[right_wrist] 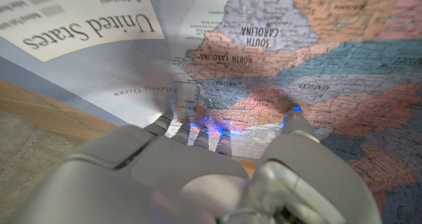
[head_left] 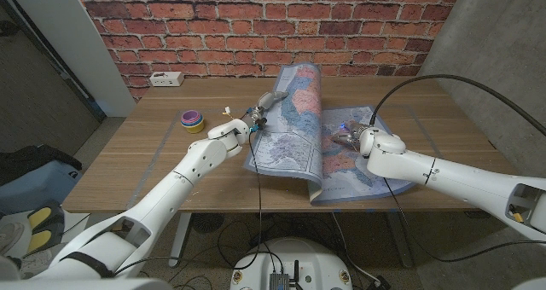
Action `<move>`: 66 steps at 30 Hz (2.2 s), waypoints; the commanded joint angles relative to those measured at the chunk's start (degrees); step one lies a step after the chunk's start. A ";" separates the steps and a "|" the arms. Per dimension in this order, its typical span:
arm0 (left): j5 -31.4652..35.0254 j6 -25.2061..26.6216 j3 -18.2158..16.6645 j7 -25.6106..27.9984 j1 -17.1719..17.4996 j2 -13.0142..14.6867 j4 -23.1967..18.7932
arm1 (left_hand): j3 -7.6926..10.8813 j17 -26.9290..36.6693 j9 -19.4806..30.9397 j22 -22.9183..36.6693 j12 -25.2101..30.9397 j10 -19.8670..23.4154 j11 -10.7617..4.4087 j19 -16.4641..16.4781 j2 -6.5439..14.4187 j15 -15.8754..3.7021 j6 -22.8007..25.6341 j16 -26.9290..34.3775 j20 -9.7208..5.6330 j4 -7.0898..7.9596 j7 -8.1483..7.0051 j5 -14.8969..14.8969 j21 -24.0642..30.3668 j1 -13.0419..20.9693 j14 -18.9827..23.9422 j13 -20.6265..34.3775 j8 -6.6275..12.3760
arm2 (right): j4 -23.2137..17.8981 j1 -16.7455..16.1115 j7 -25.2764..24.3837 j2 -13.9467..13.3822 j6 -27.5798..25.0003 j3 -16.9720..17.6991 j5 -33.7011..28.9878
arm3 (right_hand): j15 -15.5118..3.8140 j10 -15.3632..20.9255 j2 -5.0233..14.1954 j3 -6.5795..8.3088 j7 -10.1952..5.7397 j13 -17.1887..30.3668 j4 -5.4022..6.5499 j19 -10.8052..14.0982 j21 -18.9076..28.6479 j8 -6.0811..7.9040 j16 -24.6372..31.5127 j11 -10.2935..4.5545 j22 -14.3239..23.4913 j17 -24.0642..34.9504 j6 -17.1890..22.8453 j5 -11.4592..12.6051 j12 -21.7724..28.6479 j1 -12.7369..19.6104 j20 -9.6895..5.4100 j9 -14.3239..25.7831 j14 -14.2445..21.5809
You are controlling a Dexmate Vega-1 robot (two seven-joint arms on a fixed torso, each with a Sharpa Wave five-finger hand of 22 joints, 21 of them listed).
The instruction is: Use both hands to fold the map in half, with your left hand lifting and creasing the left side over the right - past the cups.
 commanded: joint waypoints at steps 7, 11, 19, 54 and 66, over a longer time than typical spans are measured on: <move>3.97 5.73 2.91 15.02 -1.81 -3.75 -3.44 | 1.83 0.15 0.36 0.16 -3.09 2.97 -2.81 0.01 -0.52 1.46 1.87 -1.88 0.70 0.26 3.85 0.72 0.57 -0.18 -2.14 -0.03 -0.17 | -0.84 -1.66 -0.09 -0.53 1.07 1.56 -0.55 | -0.04 0.19 -0.41 -0.11 0.14 0.08 0.03 0.50 0.12 0.41 0.02 0.03 0.19 0.14 0.65 0.50 0.33 0.68 -0.16 0.17 -2.17; 4.13 8.06 3.74 15.05 -3.22 -3.85 -2.78 | 2.02 0.16 0.40 0.16 -3.50 2.98 -2.81 -0.39 -0.49 1.40 1.61 -2.09 0.84 0.32 3.85 0.74 0.48 -0.26 -2.41 -0.04 -0.20 | -0.99 -2.22 -0.41 -0.69 1.33 2.12 -0.55 | -0.06 0.23 -0.40 -0.14 0.12 0.08 0.03 0.48 0.08 0.41 0.01 0.07 0.19 0.14 0.67 0.57 0.34 0.73 -0.15 0.17 -2.15; 4.72 12.86 5.70 14.33 -5.88 -3.96 -0.86 | 2.44 0.15 0.47 0.16 -4.46 2.87 -2.90 -0.55 -0.51 1.76 1.55 -2.40 0.89 0.37 4.06 0.77 0.53 -0.42 -2.62 -0.04 -0.08 | -1.67 -2.69 -0.48 -1.12 1.54 2.67 -0.96 | -0.05 0.21 -0.39 -0.17 0.06 0.08 0.02 0.49 0.04 0.38 -0.02 0.09 0.19 0.14 0.64 0.66 0.32 0.78 -0.16 0.17 -2.17; 11.46 21.37 11.09 13.81 -9.31 -5.71 1.22 | 5.85 0.51 -2.16 -0.27 -17.80 -6.66 2.66 -8.21 2.51 8.02 -9.04 -4.65 6.78 2.82 5.42 1.76 -3.35 -4.78 -16.99 0.04 -5.58 | -7.46 -6.18 -2.75 -2.98 2.58 7.50 -1.96 | -0.41 1.10 2.73 0.81 0.26 0.08 0.60 1.74 0.14 0.56 0.16 0.19 0.21 0.24 1.31 1.48 0.54 1.74 -0.45 0.22 -1.40; 13.45 23.09 11.86 15.38 -9.66 -6.48 1.00 | 6.36 0.37 -2.49 -0.24 -18.96 -6.33 2.17 -9.05 2.62 8.53 -9.31 -4.51 7.44 2.92 5.49 1.94 -4.00 -5.48 -18.08 0.04 -5.96 | -12.93 -17.94 -20.42 -3.72 4.86 20.38 -0.67 | -1.72 4.21 8.60 4.95 0.92 0.01 0.08 4.97 0.59 1.23 0.87 -0.42 0.15 0.02 4.90 0.81 1.05 5.99 -1.69 0.18 2.25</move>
